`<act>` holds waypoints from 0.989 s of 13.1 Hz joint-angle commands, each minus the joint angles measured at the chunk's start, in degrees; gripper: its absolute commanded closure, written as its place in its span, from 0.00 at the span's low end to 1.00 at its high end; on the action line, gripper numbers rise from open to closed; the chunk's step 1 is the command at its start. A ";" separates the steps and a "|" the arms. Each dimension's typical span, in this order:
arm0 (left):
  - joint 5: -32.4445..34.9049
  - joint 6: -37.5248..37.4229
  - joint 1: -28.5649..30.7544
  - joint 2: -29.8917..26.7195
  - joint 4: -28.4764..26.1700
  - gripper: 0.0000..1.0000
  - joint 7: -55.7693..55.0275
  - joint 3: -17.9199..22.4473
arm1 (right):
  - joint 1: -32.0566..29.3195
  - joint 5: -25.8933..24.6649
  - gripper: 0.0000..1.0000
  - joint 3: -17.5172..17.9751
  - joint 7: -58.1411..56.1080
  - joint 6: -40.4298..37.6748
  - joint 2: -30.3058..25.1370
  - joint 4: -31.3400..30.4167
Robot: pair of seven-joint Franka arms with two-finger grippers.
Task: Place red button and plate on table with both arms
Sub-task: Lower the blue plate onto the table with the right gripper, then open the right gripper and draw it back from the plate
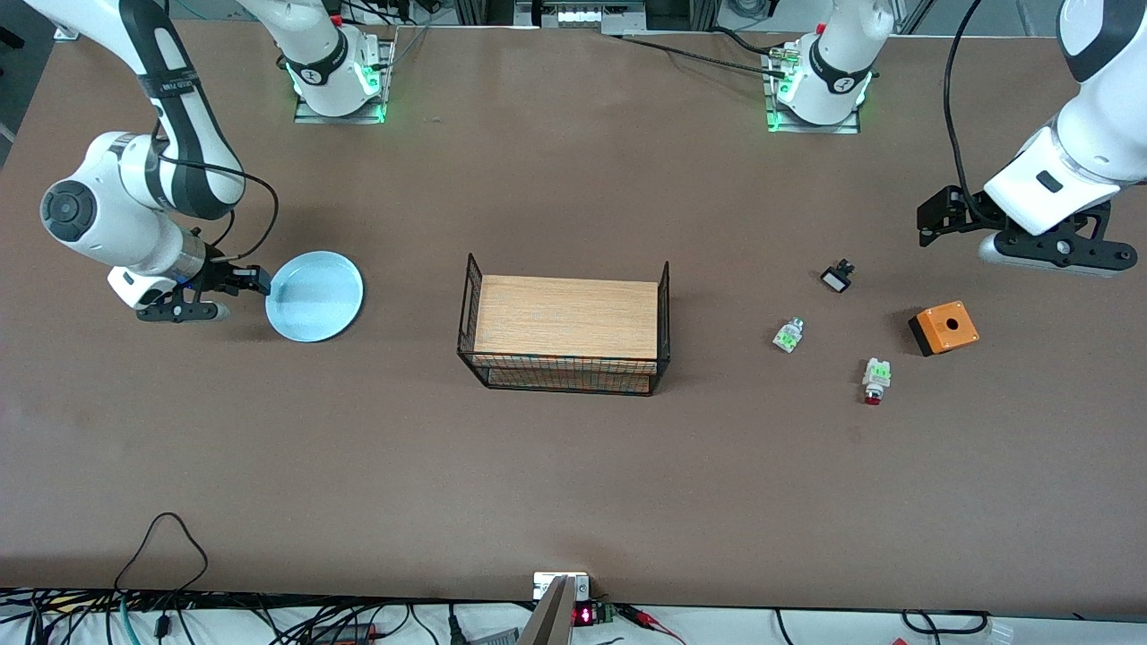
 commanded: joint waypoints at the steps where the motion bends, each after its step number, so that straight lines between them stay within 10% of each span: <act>1: 1.39 -1.47 -0.29 0.28 1.42 0.00 -0.73 -0.11 | 1.72 0.33 0.00 1.98 7.34 -12.30 -0.43 9.86; 13: 1.30 -1.82 -0.29 0.19 1.42 0.00 -1.26 -0.11 | 2.98 -3.97 0.00 0.49 14.24 -41.78 0.62 45.49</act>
